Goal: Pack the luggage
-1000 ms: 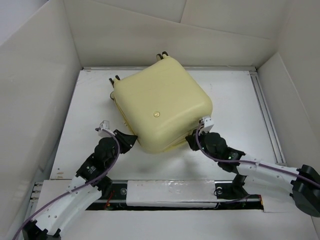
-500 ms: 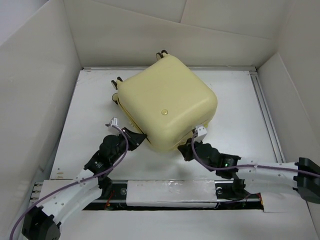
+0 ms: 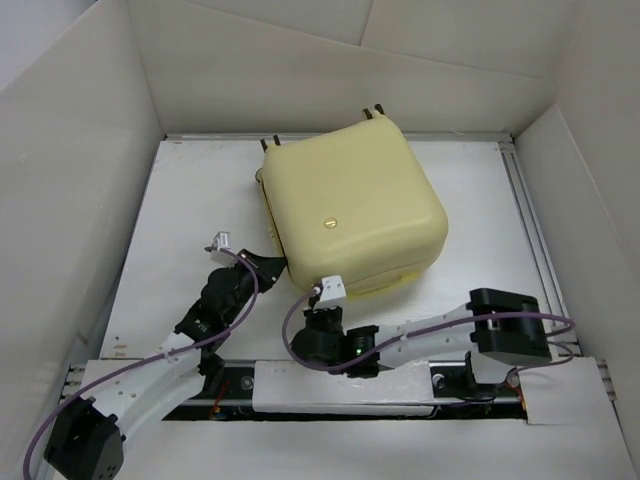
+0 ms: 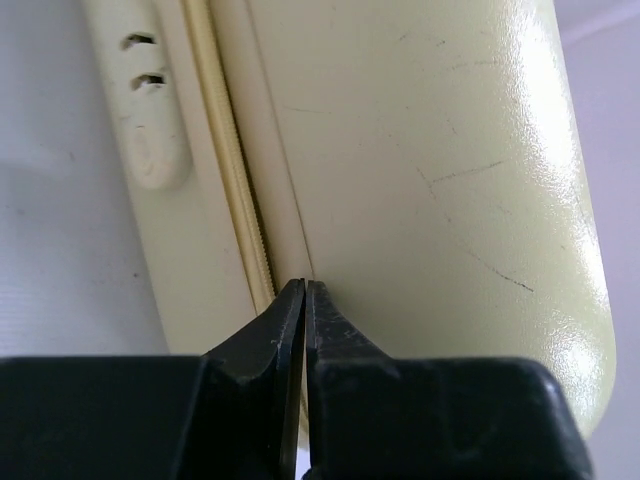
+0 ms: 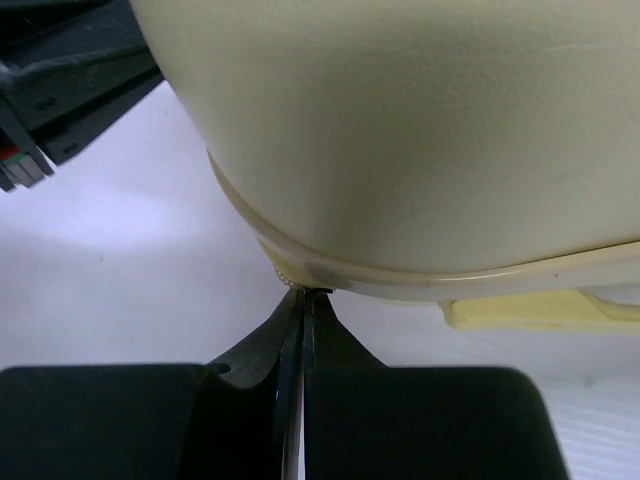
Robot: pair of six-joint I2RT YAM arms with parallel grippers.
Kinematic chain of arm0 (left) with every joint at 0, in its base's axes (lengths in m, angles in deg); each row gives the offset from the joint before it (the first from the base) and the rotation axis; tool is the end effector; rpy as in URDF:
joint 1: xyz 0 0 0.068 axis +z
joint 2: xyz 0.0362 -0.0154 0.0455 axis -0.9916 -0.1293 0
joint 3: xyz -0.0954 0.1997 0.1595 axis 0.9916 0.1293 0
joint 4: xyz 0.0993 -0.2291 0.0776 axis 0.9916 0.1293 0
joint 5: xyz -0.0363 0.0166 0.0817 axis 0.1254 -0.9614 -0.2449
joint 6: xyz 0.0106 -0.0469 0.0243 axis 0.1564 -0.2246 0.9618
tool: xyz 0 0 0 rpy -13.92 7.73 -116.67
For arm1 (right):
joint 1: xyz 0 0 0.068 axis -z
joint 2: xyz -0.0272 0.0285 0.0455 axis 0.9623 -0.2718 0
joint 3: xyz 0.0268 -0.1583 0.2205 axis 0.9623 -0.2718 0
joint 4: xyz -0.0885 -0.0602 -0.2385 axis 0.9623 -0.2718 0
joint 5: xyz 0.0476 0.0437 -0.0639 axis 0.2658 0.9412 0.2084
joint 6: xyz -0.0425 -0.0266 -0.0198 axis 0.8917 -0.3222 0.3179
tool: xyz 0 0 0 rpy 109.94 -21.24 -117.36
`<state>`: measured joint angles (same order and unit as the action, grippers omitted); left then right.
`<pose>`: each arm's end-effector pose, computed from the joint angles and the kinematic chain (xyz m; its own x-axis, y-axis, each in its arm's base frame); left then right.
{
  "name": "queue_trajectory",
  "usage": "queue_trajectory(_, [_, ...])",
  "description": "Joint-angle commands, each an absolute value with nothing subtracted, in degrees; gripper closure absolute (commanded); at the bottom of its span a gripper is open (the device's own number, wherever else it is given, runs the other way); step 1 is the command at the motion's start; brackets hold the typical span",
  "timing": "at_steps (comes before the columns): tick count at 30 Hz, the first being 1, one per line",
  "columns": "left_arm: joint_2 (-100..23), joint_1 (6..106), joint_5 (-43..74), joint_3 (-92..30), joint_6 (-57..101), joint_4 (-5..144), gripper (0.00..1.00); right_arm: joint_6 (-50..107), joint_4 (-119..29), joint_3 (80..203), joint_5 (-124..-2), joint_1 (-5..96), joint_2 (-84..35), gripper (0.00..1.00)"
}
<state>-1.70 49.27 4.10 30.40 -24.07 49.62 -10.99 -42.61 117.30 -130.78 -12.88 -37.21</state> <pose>0.1415 -0.0905 0.2062 -0.4722 -0.7043 -0.5300 0.1925 0.5044 -0.8417 0.0474 0.3266 0.1954 -0.3616 0.0423 -0.9314 -0.3021 0.9398 0.1599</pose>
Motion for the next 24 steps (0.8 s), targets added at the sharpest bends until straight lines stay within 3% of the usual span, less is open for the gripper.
queue_trajectory(1, [-1.8,46.5,16.6,31.1,-25.8,50.4,1.00,-19.8,-34.4,123.6,-126.1,-18.9,-42.8,1.00])
queue_trajectory(4, [-0.4,45.9,17.7,31.1,-26.3,50.4,1.00,-24.3,-34.4,124.1,-131.0,-17.6,-42.8,1.00])
queue_trajectory(9, [1.5,45.9,16.9,30.3,-25.5,53.5,1.00,-21.8,-33.9,120.6,-129.2,-16.9,-36.4,1.00])
queue_trajectory(11, [3.0,45.9,13.5,27.4,-24.1,59.5,0.93,-22.3,-33.9,115.4,-126.4,-17.4,-33.0,1.00])
queue_trajectory(12, [4.6,45.9,12.4,26.2,-23.4,61.4,0.76,-22.9,-33.9,113.4,-126.4,-18.1,-29.2,1.00])
queue_trajectory(15, [6.7,45.9,6.9,20.6,-20.6,68.7,0.40,-25.7,-36.1,106.5,-122.0,-20.1,-23.7,1.00])
queue_trajectory(16, [6.7,45.9,5.7,18.9,-20.0,70.3,0.23,-27.1,-37.4,105.3,-121.4,-20.8,-20.4,1.00])
queue_trajectory(19, [4.0,47.1,2.7,12.8,-17.5,73.4,0.09,-30.6,-44.7,101.9,-119.0,-23.8,-14.0,1.00])
queue_trajectory(20, [2.6,47.9,2.7,10.0,-17.0,73.4,0.00,-30.6,-46.0,101.1,-117.2,-23.8,-12.4,0.93])
queue_trajectory(21, [1.2,49.0,2.7,8.7,-16.2,73.4,0.00,-30.6,-47.4,100.5,-114.0,-23.8,-10.9,0.80])
queue_trajectory(22, [-2.7,51.5,3.9,7.4,-15.7,73.4,0.00,-30.6,-52.7,100.5,-113.0,-23.8,-8.1,0.52])
queue_trajectory(24, [-7.4,55.5,7.8,3.3,-15.2,71.7,0.00,-35.0,-59.8,101.3,-113.0,-25.2,-5.5,0.36])
